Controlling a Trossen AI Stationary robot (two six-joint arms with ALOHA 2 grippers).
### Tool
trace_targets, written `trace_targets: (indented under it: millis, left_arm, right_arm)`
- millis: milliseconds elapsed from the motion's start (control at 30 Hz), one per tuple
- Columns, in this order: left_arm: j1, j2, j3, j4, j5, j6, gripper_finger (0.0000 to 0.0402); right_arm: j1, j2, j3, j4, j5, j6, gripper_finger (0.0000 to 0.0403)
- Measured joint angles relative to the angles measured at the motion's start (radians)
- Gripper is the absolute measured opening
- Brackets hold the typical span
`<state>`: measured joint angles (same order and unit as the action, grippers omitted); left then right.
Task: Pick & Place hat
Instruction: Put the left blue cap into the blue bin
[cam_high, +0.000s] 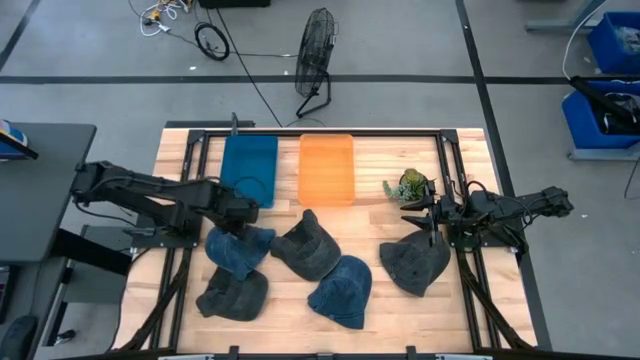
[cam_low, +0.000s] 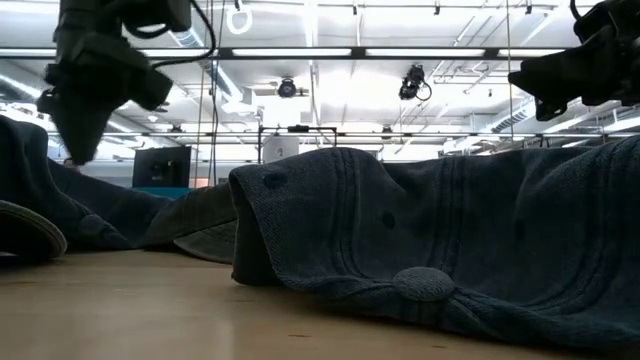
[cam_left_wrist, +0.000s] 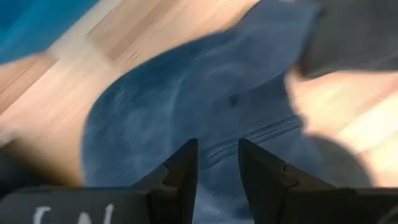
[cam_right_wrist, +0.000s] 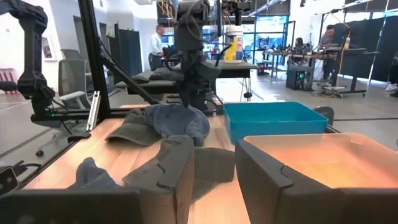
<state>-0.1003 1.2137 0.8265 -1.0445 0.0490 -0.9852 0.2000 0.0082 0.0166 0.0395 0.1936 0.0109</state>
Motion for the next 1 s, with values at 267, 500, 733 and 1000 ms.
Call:
trace_targets:
  millis: [267, 500, 733, 1000]
  left_arm:
    - [-0.025, 0.061, 0.0, -0.074, -0.002, 0.001, 0.0117]
    - [-0.044, 0.064, 0.0, -0.03, 0.0, 0.0, 0.0117]
    - [-0.05, 0.064, 0.0, -0.03, -0.001, 0.0, 0.0117]
    - [-0.05, 0.063, -0.076, -0.021, 0.012, 0.004, 0.0048]
  right_arm:
    - [0.0, 0.0, 0.0, 0.0, 0.0, -0.001, 0.0121]
    - [0.0, 0.0, 0.0, 0.0, 0.0, -0.005, 0.0121]
    - [0.0, 0.0, 0.0, 0.0, 0.0, -0.006, 0.0121]
    - [0.0, 0.0, 0.0, 0.0, 0.0, -0.006, 0.0121]
